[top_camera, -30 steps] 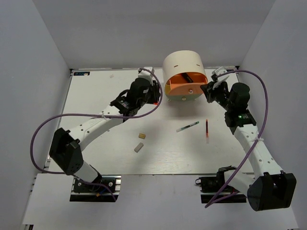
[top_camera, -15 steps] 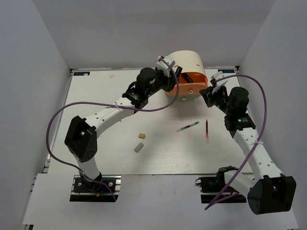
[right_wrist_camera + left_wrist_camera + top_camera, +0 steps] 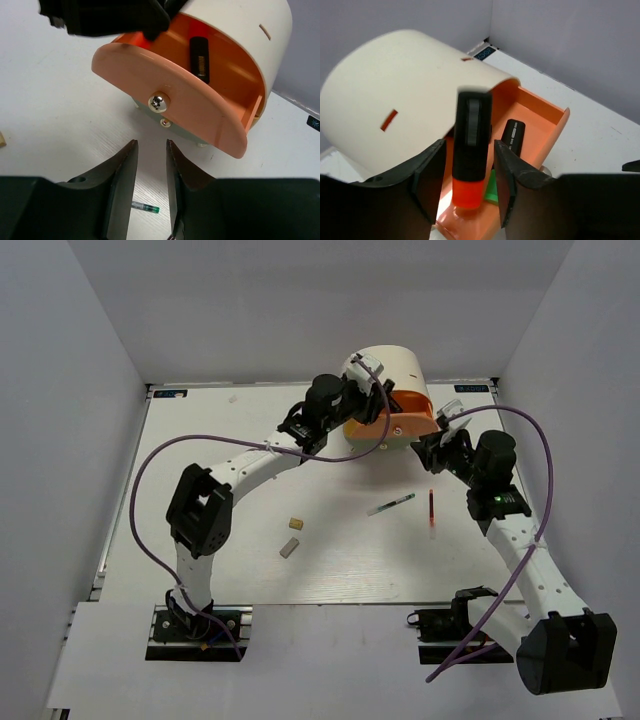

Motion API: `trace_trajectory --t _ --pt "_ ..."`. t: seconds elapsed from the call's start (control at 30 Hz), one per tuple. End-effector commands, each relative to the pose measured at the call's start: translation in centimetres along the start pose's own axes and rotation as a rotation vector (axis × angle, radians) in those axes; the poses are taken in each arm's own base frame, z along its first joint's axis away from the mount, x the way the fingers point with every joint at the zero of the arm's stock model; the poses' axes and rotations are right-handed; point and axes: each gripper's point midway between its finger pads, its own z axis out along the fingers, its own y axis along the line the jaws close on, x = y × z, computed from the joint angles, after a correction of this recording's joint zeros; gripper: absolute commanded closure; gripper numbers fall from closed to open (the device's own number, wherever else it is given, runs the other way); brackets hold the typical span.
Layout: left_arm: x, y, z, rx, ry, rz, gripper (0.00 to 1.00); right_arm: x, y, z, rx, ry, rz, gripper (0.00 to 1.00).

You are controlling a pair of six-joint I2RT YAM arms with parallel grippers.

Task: Sort the stationery into containers
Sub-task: Place the pen in the drawer, then close the drawer at the center of the board.

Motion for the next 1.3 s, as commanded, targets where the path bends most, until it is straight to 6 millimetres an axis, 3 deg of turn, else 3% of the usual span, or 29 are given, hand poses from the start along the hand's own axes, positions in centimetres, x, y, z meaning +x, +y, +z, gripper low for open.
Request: trace_trajectory --t 0.0,0.13,0.27,0.37,0.43,0.47,0.5,0.53,0.57,0.6,0.63,0.67,0.7,0.73,0.87,0.9,0.93,1.07,1.27 --pt "-2.6 0.4 0.1 -0.018 -0.051 0.014 0.45 -0.8 0.3 0.2 -0.031 -0.043 -0.035 0.64" --pt "-4.8 1.1 0.4 -0.06 -0.097 0.008 0.31 -0.4 0.3 0.8 -0.051 -0.034 -0.034 0.79" --pt "-6.8 1.4 0.4 -0.077 -0.145 0.003 0.19 0.1 0.6 1.5 -0.086 -0.016 -0.023 0.8" --pt "-10.2 1.1 -0.8 -0.097 -0.221 -0.017 0.09 0.3 0.6 2.3 -0.111 0.003 -0.001 0.76" --pt "-12.7 1.1 -2.2 -0.105 -0.267 -0.038 0.09 0.0 0.7 2.6 -0.129 0.004 0.002 0.76" --pt "-13.3 1.3 -2.9 -0.121 -0.276 -0.04 0.09 0.0 0.8 2.8 -0.142 0.006 0.004 0.76" --pt "-13.9 1.3 -3.6 -0.13 -0.286 -0.053 0.0 -0.4 0.8 3.1 -0.152 0.004 0.003 0.79" --pt "-12.4 1.2 -4.1 -0.13 -0.25 -0.072 0.0 -0.1 0.9 3.3 -0.164 0.013 0.01 0.79" --pt "-14.2 2.0 -6.1 -0.161 -0.282 -0.084 0.0 0.0 0.7 3.5 -0.162 0.017 0.008 0.83" --pt "-11.5 2.1 -6.8 -0.179 -0.218 -0.104 0.0 -0.2 0.5 3.8 -0.165 0.016 0.007 0.83" --pt "-10.9 2.8 -8.0 -0.232 -0.204 -0.131 0.0 0.1 0.4 4.1 -0.165 0.024 0.011 0.84" --pt "-12.1 3.1 -10.3 -0.266 -0.225 -0.15 0.0 0.2 0.2 4.3 -0.158 0.026 0.01 0.86" --pt "-8.7 3.4 -11.2 -0.302 -0.157 -0.173 0.0 -0.4 -0.3 4.6 -0.147 0.018 -0.003 0.86" --pt "-7.0 3.9 -12.5 -0.351 -0.112 -0.2 0.0 0.5 -0.6 5.3 -0.136 0.044 0.006 0.87" --pt "-1.6 3.6 -17.3 -0.427 0.017 -0.359 0.0 0.4 -2.2 6.4 -0.097 0.075 0.003 0.89" --pt "0.8 3.3 -18.2 -0.438 0.07 -0.377 0.0 0.8 -2.3 6.7 -0.1 0.085 0.002 0.89" --pt "1.3 3.1 -19.5 -0.444 0.085 -0.4 0.0 1.1 -2.5 6.9 -0.099 0.092 0.0 0.89" --pt "6.9 2.0 -22.2 -0.474 0.181 -0.538 0.0 0.9 -3.1 7.7 -0.091 0.093 -0.01 0.89" --pt "13.3 0.8 -25.1 -0.528 0.325 -0.653 0.0 0.3 -4.1 8.8 -0.076 0.082 -0.028 0.89"
